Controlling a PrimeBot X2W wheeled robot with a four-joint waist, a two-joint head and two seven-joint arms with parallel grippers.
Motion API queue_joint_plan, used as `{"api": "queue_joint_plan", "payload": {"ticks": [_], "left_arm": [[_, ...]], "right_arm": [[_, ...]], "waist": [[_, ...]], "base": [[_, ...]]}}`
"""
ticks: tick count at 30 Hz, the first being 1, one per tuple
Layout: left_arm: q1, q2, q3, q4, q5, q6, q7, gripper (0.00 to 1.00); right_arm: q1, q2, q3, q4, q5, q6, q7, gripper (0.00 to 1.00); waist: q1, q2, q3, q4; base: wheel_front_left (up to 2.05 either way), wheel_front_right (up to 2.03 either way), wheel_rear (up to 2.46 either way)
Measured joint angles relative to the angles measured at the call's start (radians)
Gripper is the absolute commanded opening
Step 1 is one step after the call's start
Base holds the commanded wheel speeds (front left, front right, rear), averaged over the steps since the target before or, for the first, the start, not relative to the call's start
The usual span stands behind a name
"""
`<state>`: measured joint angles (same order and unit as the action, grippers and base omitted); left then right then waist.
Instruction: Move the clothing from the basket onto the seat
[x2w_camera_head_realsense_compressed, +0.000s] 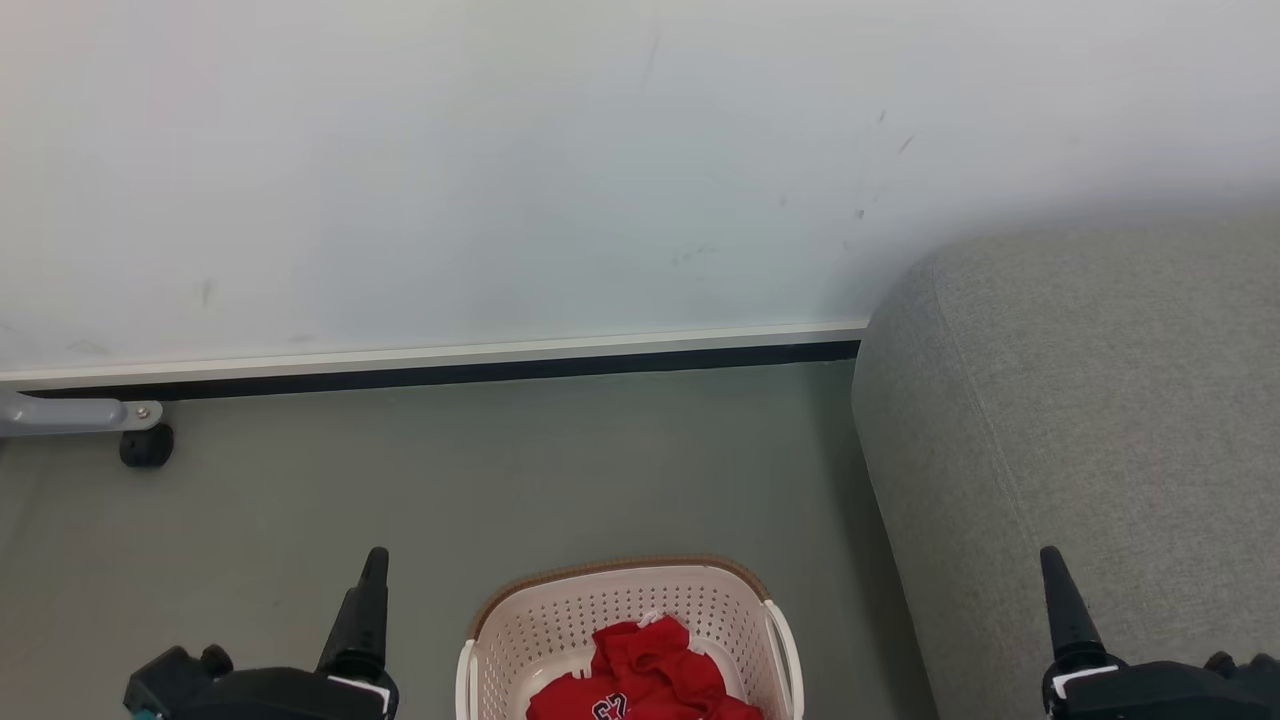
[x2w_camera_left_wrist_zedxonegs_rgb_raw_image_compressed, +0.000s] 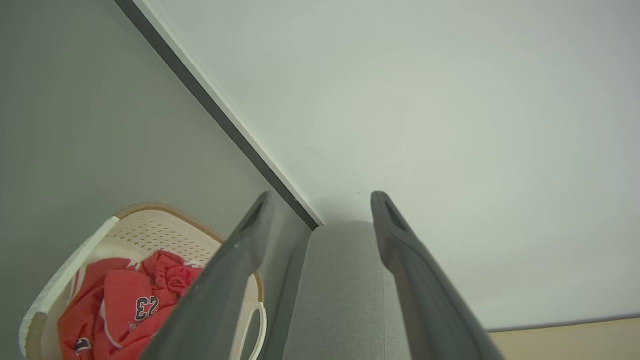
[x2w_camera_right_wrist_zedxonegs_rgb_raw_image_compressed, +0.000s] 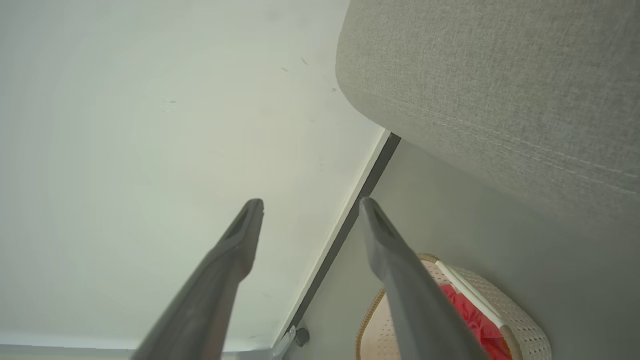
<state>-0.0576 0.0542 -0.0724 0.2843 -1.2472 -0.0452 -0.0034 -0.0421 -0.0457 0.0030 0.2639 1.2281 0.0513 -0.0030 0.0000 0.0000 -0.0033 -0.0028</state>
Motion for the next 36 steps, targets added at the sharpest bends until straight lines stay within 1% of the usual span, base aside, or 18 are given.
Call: {"api": "queue_joint_plan", "payload": {"ticks": [11, 13, 36], "left_arm": [[-0.002, 0.018, -0.051, -0.016, 0.202, 0.029, -0.036, 1.00], [-0.002, 0.020, -0.058, -0.022, 0.224, 0.033, -0.044, 1.00], [0.004, 0.031, -0.083, -0.065, 0.565, 0.088, -0.123, 1.00]], "right_arm": [[-0.003, -0.024, 0.070, -0.007, -0.184, -0.028, -0.038, 1.00], [-0.004, -0.027, 0.078, -0.009, -0.213, -0.035, -0.044, 1.00], [-0.010, -0.051, 0.172, -0.040, -0.528, -0.088, -0.123, 1.00]], "waist": [[0.0000, 0.0000, -0.001, -0.002], [0.0000, 0.0000, -0.001, -0.002], [0.0000, 0.0000, -0.001, -0.009]], "base": [[0.00, 0.00, 0.00], [0.00, 0.00, 0.00], [0.00, 0.00, 0.00]]}}
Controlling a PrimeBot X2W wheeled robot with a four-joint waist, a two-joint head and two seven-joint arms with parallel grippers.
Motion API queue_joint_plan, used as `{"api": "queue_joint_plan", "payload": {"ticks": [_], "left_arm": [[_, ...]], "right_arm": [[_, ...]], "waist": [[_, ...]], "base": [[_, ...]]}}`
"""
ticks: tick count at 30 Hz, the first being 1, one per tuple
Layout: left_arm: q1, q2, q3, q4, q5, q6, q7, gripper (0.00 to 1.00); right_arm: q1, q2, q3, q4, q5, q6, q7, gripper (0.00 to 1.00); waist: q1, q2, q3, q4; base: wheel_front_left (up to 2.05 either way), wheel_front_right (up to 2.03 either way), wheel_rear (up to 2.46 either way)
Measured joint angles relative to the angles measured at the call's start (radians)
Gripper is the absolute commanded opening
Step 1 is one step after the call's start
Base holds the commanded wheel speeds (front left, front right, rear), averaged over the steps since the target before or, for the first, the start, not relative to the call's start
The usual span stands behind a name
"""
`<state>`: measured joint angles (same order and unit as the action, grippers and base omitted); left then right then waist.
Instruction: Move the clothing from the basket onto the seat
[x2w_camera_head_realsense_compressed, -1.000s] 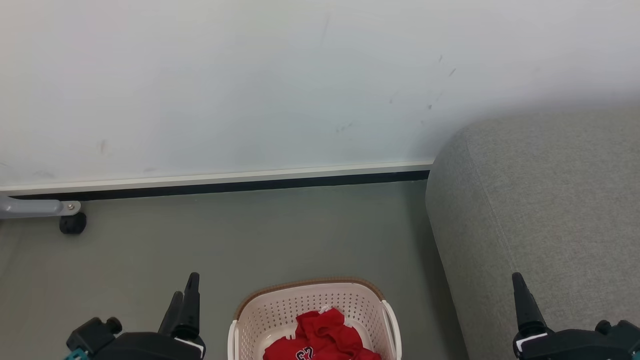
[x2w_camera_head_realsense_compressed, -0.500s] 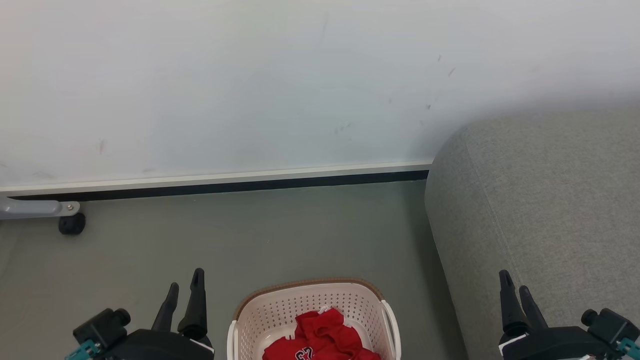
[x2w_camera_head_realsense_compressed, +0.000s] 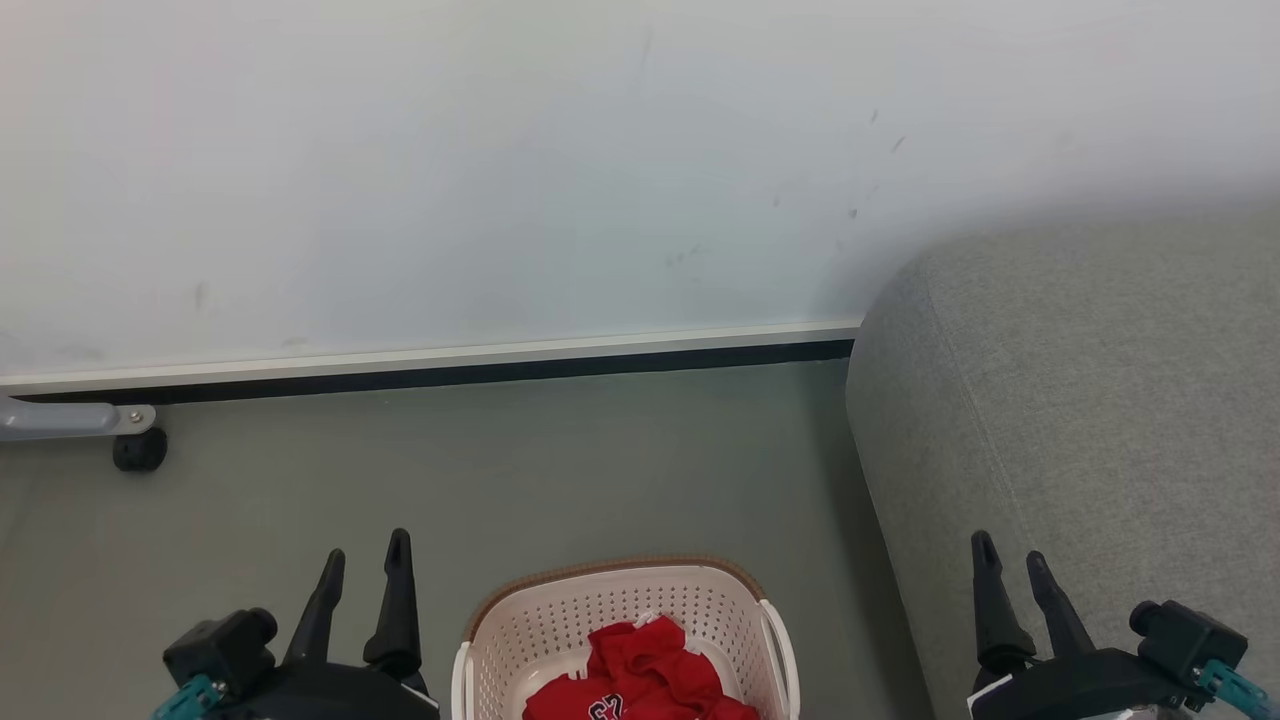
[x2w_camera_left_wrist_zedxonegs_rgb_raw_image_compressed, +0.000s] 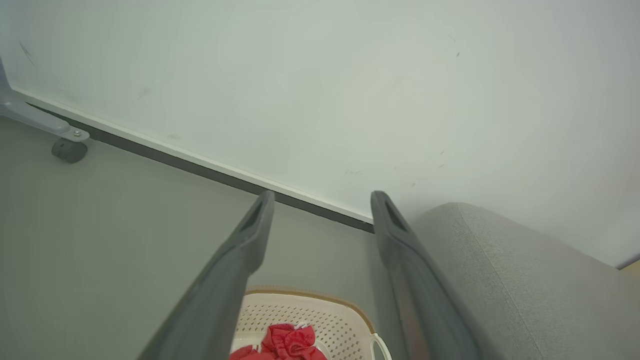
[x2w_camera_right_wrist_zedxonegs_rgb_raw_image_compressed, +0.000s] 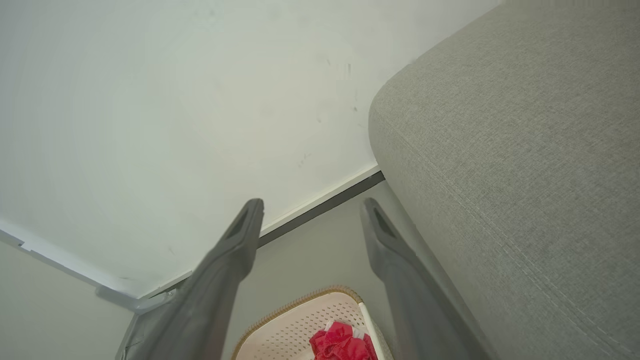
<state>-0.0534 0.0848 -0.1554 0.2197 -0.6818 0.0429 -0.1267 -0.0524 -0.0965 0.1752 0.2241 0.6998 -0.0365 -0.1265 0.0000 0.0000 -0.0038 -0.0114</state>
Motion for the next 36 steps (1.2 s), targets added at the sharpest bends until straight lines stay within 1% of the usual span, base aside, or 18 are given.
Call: {"api": "queue_joint_plan", "payload": {"ticks": [29, 30, 36], "left_arm": [[0.021, 0.000, -0.022, -0.025, 0.357, 0.065, -0.101, 1.00], [0.022, 0.000, -0.023, -0.025, 0.374, 0.070, -0.106, 1.00], [0.030, 0.000, -0.029, -0.025, 0.442, 0.078, -0.123, 1.00]], "right_arm": [[-0.003, -0.031, 0.096, -0.056, -0.379, -0.063, -0.103, 1.00], [-0.003, -0.033, 0.099, -0.058, -0.393, -0.069, -0.105, 1.00], [-0.003, -0.038, 0.118, -0.067, -0.465, -0.079, -0.123, 1.00]], "waist": [[0.0000, 0.0000, 0.004, -0.009], [0.0000, 0.0001, 0.004, -0.009], [0.0000, 0.0000, 0.001, -0.011]], "base": [[0.00, 0.00, 0.00], [0.00, 0.00, 0.00], [0.00, 0.00, 0.00]]}}
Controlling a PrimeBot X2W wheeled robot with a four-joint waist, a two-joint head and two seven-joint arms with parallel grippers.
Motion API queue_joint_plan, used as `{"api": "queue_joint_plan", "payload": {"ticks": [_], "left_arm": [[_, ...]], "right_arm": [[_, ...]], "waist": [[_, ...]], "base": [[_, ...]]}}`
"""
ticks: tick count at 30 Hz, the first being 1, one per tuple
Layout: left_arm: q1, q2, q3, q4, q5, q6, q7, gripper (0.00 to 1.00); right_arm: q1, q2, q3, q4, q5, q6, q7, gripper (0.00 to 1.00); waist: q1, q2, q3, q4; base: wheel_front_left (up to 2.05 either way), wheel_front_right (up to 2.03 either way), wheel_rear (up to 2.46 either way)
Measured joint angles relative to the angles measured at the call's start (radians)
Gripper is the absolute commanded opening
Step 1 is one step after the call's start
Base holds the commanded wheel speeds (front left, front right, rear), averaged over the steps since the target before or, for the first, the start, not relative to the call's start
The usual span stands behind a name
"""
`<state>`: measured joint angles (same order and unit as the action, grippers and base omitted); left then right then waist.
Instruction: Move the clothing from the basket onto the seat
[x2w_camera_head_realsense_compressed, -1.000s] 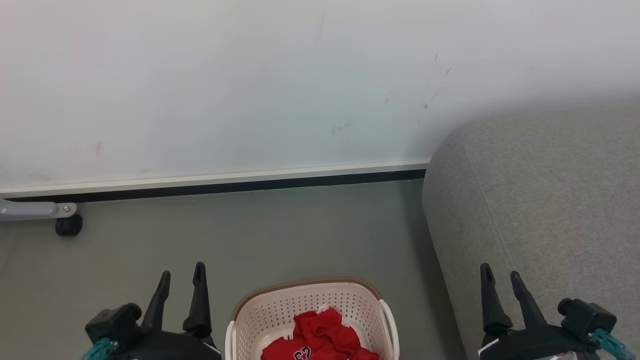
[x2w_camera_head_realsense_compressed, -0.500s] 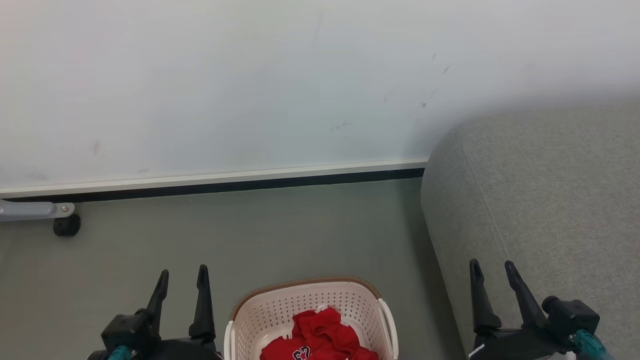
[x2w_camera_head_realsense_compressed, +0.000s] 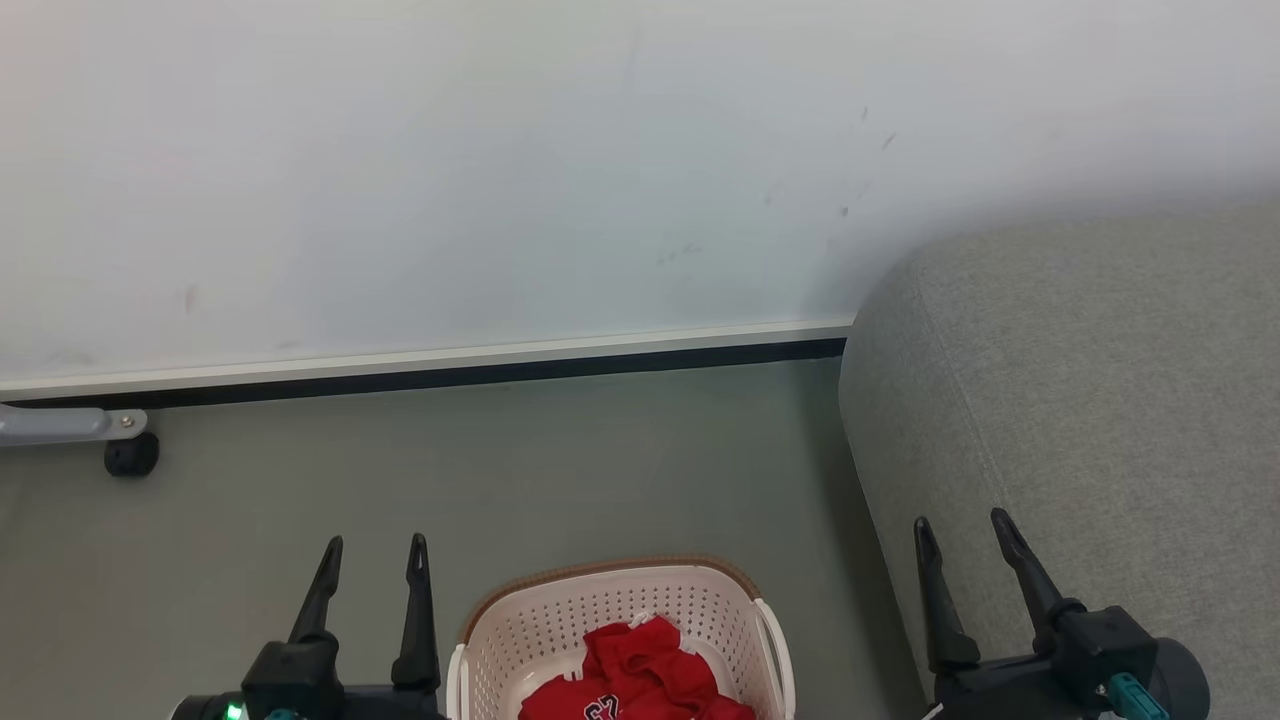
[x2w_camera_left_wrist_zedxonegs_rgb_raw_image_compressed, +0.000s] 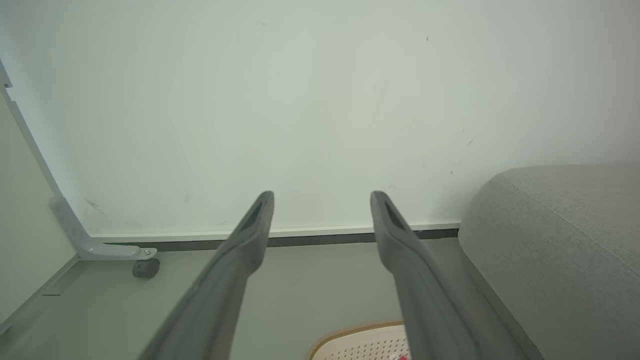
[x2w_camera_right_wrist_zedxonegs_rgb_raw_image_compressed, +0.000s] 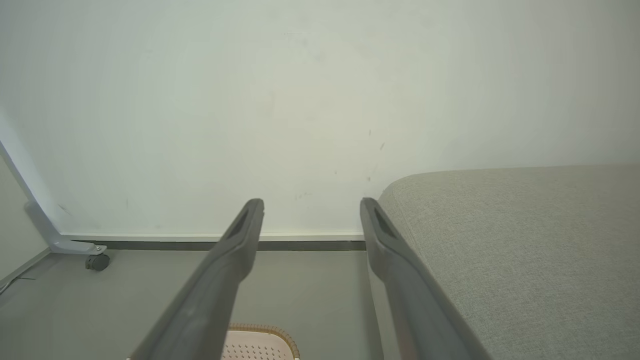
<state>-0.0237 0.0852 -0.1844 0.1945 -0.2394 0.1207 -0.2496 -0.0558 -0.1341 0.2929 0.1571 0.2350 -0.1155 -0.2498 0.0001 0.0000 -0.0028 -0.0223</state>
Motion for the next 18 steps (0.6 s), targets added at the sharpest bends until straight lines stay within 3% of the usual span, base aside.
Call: {"api": "queue_joint_plan", "payload": {"ticks": [18], "left_arm": [[0.024, -0.007, 0.014, 0.018, -0.013, -0.008, 0.000, 1.00]], "right_arm": [[0.003, 0.000, -0.003, 0.000, -0.002, 0.000, -0.002, 1.00]], "waist": [[0.0000, 0.0000, -0.011, -0.001]], "base": [[0.00, 0.00, 0.00]]}}
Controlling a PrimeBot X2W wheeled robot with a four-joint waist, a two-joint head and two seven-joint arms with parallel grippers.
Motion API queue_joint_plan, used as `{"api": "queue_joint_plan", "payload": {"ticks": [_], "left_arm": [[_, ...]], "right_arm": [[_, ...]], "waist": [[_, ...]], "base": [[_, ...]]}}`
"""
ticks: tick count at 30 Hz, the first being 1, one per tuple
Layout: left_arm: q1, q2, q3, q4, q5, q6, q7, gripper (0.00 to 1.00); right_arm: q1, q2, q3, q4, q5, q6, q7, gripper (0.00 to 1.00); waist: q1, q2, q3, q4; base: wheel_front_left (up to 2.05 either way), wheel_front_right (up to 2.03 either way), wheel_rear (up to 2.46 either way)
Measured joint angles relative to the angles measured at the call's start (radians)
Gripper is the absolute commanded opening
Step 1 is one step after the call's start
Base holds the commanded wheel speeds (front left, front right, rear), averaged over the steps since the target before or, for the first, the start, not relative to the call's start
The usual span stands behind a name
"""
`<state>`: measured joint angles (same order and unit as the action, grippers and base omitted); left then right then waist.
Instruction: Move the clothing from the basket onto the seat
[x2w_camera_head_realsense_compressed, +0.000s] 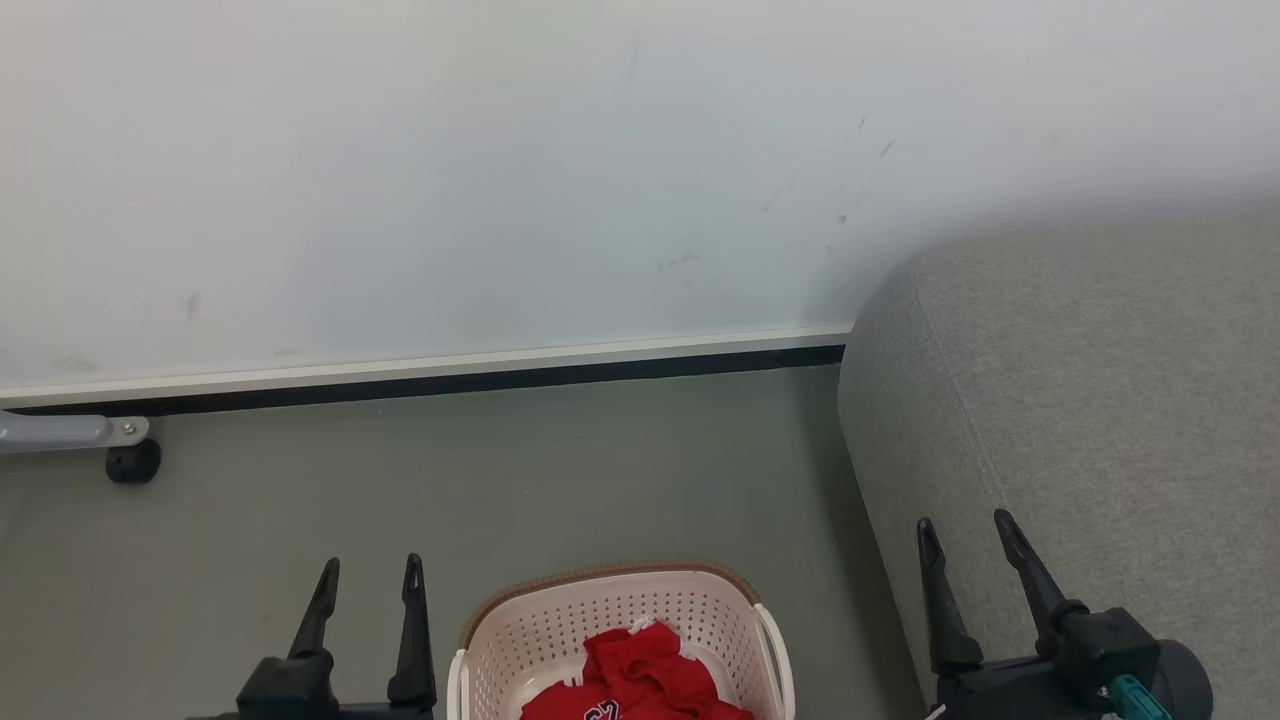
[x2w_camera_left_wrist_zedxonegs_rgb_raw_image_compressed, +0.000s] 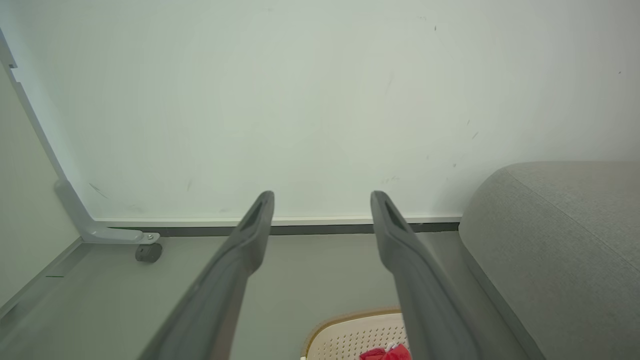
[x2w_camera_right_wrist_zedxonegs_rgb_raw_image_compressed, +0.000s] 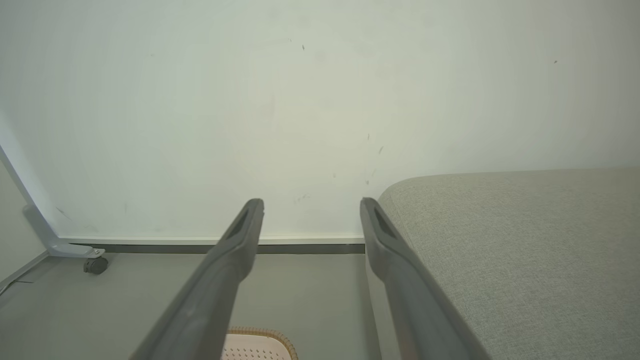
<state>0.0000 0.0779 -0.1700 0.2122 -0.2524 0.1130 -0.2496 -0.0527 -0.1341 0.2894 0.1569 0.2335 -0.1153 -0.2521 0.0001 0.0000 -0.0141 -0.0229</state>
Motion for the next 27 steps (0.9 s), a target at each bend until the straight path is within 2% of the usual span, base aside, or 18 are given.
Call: {"api": "queue_joint_plan", "payload": {"ticks": [16, 27], "left_arm": [[0.009, -0.004, 0.007, -0.005, 0.005, -0.008, 0.000, 1.00], [-0.004, 0.000, -0.008, -0.038, 0.038, -0.017, 0.000, 1.00]], "right_arm": [[0.012, 0.000, -0.010, -0.020, -0.005, 0.001, 0.000, 1.00], [0.009, 0.001, -0.030, -0.062, -0.012, 0.001, 0.000, 1.00]], "waist": [[0.0000, 0.0000, 0.018, -0.001], [0.0000, 0.0000, 0.107, -0.003]], "base": [[0.00, 0.00, 0.00], [0.00, 0.00, 0.00]]}}
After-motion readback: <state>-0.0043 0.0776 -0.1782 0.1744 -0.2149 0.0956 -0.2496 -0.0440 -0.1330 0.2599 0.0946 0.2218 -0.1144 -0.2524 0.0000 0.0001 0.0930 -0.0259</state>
